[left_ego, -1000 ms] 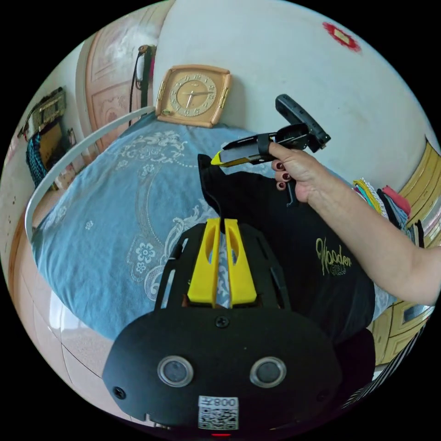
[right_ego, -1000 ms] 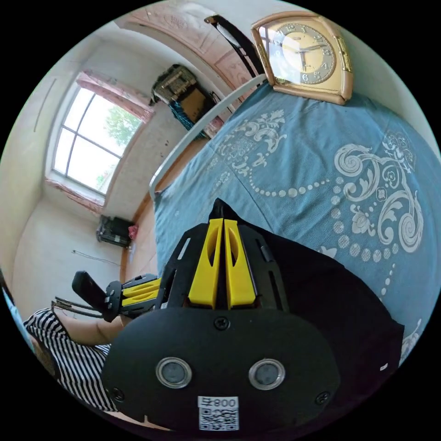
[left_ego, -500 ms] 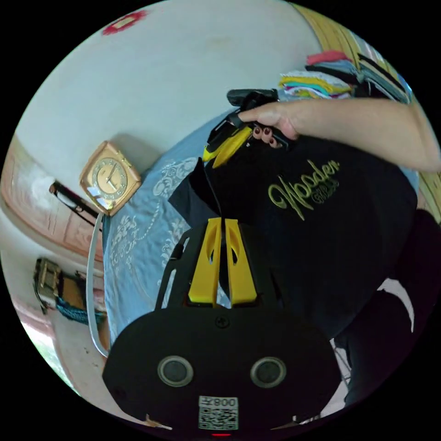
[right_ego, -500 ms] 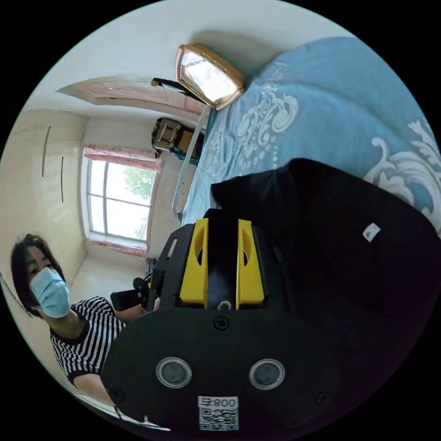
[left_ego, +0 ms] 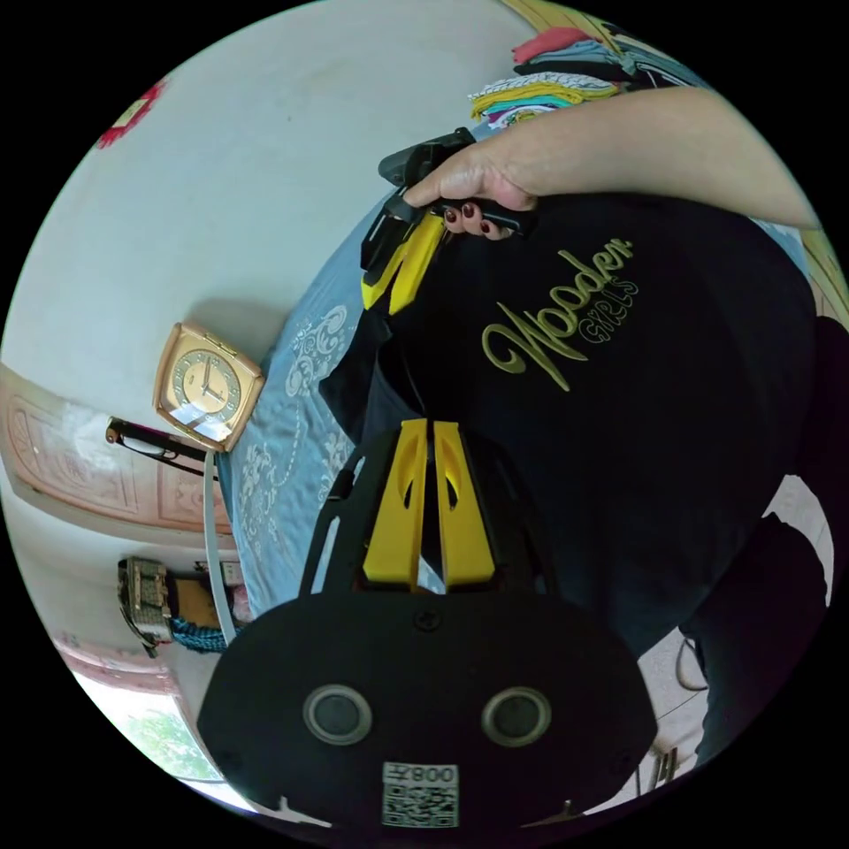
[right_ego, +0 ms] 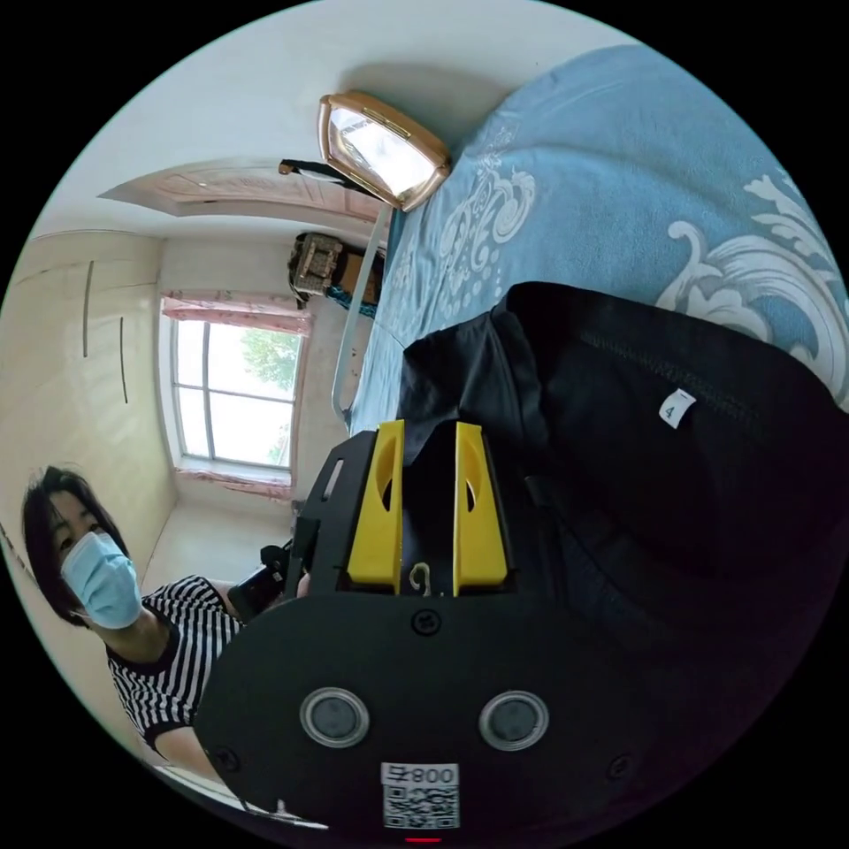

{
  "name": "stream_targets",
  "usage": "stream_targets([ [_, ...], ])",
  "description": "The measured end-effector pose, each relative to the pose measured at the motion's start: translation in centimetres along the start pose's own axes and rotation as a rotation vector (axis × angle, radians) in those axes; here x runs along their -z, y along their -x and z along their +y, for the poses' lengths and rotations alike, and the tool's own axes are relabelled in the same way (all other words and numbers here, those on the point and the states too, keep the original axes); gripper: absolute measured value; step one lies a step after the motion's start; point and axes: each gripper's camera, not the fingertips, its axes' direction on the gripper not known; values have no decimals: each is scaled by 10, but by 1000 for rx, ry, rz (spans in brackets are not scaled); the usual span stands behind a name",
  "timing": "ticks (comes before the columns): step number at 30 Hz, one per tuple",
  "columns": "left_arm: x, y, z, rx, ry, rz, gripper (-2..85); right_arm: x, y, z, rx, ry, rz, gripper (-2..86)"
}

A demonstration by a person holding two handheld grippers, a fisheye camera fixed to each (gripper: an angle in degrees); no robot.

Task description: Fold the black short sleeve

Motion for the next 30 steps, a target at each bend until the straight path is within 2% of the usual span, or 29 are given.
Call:
stream_targets([
  [7,-8,-22,-13,-26,10,-24,8,-7,-2,-12,-3,81,76,22],
  [11,-4,-23,-16,-18,-10,-71,8,17,31,-3,147,-20,3,10],
  [13,-2,-23,-17,-15,-34,-52,8,25,36,3,166,-9,63,10],
  [14,-5,-25,-19,-19,-34,-20,8,25,30,6,141,23,149,11],
  [16,-17,-30,-21,-24,-15,12,7,22,13,10,62,83,199,14],
  [18,-35,-34,-24,-22,46,66,7,22,6,17,36,85,207,20],
  [21,-41,-25,-19,36,44,110,7,25,18,24,52,42,314,31],
  [24,-44,-12,-10,97,40,186,7,20,49,23,157,0,343,30],
  [26,-44,-1,-3,151,23,257,7,-3,76,14,261,42,357,26],
  [30,-49,22,11,272,-16,356,7,-42,93,-5,309,112,376,15],
])
